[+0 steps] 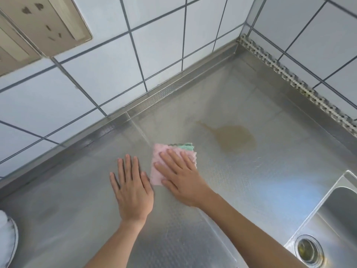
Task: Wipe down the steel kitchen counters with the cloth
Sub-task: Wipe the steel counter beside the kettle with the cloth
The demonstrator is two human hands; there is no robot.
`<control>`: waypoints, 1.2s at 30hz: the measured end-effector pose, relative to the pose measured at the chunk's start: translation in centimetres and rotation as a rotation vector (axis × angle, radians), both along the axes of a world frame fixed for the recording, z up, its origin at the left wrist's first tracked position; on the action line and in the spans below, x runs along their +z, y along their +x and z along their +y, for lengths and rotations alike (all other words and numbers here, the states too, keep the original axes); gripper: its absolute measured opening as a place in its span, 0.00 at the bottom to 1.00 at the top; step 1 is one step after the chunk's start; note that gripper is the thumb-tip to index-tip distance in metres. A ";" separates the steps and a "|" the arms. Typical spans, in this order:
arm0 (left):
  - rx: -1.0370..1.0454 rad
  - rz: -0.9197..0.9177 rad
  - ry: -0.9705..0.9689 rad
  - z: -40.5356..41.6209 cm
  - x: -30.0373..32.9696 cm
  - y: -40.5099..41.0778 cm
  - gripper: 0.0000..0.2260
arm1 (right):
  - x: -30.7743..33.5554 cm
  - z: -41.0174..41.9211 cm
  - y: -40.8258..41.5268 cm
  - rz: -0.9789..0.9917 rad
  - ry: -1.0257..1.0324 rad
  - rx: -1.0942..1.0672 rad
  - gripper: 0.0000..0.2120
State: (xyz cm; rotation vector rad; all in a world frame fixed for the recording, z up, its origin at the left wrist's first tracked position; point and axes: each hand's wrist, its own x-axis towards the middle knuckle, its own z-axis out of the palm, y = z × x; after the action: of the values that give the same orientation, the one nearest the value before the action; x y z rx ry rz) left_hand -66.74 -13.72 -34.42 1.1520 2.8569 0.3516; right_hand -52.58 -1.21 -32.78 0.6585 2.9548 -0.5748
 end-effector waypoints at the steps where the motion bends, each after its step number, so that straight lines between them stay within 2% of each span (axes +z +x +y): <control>1: 0.000 0.000 0.004 0.0 0.0 0.0 0.25 | -0.1 -0.3 2.1 -0.008 0.008 0.036 0.26; 5: 0.007 -0.005 0.016 0.1 0.1 0.2 0.25 | 0.1 3.6 4.7 -0.076 0.030 -0.019 0.27; 9: 0.011 0.005 0.014 0.1 -0.3 0.1 0.25 | 0.4 9.7 -1.6 -0.105 0.018 -0.342 0.27; 11: 0.013 0.021 0.015 0.1 -0.5 0.1 0.24 | 0.7 11.3 -6.0 -0.107 -0.030 -0.424 0.27; 14: 0.014 0.036 0.017 0.1 -0.9 -0.1 0.24 | 0.8 9.9 -10.7 -0.080 -0.033 -0.384 0.26; 16: 0.008 0.037 0.013 0.0 -1.0 -0.1 0.24 | 0.6 7.4 -10.5 -0.062 0.000 -0.278 0.26; 20: -0.003 0.020 0.015 0.0 -0.9 -0.2 0.24 | 0.4 1.9 -3.7 0.005 -0.008 -0.057 0.26; 23: 0.000 0.006 0.023 0.0 -0.5 -0.1 0.25 | 0.5 1.3 2.7 -0.063 0.000 0.024 0.27; 26: 0.003 -0.010 0.028 0.1 -0.2 0.0 0.25 | 1.0 4.9 4.1 -0.137 0.031 -0.052 0.27; 31: 0.004 -0.032 0.024 0.1 0.1 0.1 0.25 | 1.1 6.7 -2.6 -0.131 -0.004 -0.440 0.27; 33: 0.005 -0.042 0.024 0.1 0.4 0.1 0.25 | 0.9 4.9 -3.6 -0.103 -0.004 -0.452 0.27; 36: 0.002 -0.067 0.022 0.0 0.8 0.3 0.26 | 0.7 0.4 -0.4 -0.042 0.003 -0.305 0.26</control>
State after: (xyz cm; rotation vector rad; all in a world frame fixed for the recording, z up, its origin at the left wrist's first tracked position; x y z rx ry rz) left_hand -66.48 -13.69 -33.62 1.1185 2.8037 0.4145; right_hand -53.00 -0.82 -32.11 1.1172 2.8349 -0.5672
